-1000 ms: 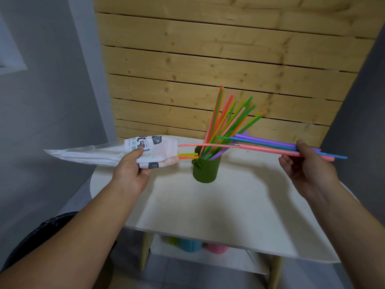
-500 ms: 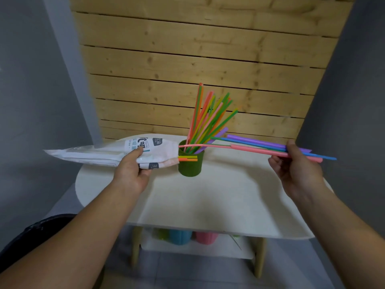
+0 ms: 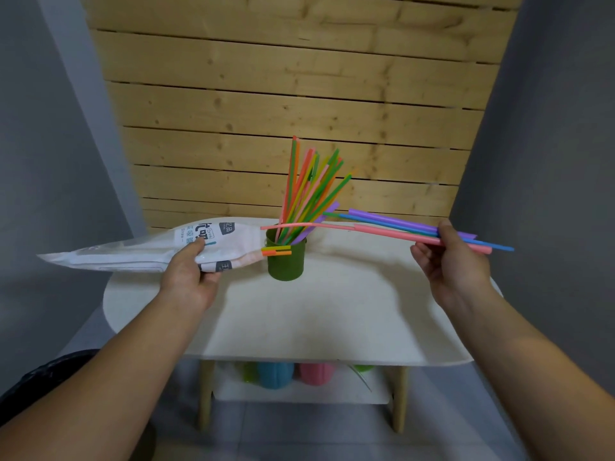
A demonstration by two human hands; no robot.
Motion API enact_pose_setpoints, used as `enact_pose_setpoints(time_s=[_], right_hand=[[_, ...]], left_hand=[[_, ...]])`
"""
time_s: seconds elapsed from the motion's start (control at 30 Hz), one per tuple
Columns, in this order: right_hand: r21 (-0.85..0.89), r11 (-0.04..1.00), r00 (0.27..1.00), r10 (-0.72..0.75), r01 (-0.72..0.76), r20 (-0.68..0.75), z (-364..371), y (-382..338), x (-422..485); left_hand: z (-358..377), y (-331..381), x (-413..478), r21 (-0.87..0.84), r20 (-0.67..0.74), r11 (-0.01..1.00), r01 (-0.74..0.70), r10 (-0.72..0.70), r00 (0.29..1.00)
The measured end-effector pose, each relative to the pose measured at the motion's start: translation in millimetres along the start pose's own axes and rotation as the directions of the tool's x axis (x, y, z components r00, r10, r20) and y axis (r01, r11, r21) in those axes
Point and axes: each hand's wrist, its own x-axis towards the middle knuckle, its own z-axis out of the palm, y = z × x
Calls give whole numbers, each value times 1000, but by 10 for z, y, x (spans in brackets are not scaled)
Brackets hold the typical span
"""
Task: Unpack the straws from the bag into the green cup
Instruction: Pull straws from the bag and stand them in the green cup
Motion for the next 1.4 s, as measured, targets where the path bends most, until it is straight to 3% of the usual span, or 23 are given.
enact_pose_setpoints(time_s=[0.4, 0.67, 0.87, 1.03, 1.4], right_hand=[[-111, 977, 982, -185, 180, -29, -74, -60, -70], [-202, 894, 915, -373, 399, 155, 168, -28, -257], [-285, 780, 824, -476, 556, 307, 467, -1, -352], [-371, 668, 756, -485, 644, 439, 778, 34, -318], [-473, 561, 722, -395, 679, 568, 1270, 347, -137]], left_hand=[[13, -66, -45, 11, 36, 1000, 12, -12, 999], [14, -75, -47, 1, 36, 1000, 16, -16, 999], [9, -60, -85, 3, 35, 1000, 23, -23, 999], [-32, -38, -80, 13, 37, 1000, 28, -28, 999], [-81, 60, -29, 2, 39, 1000, 11, -11, 999]])
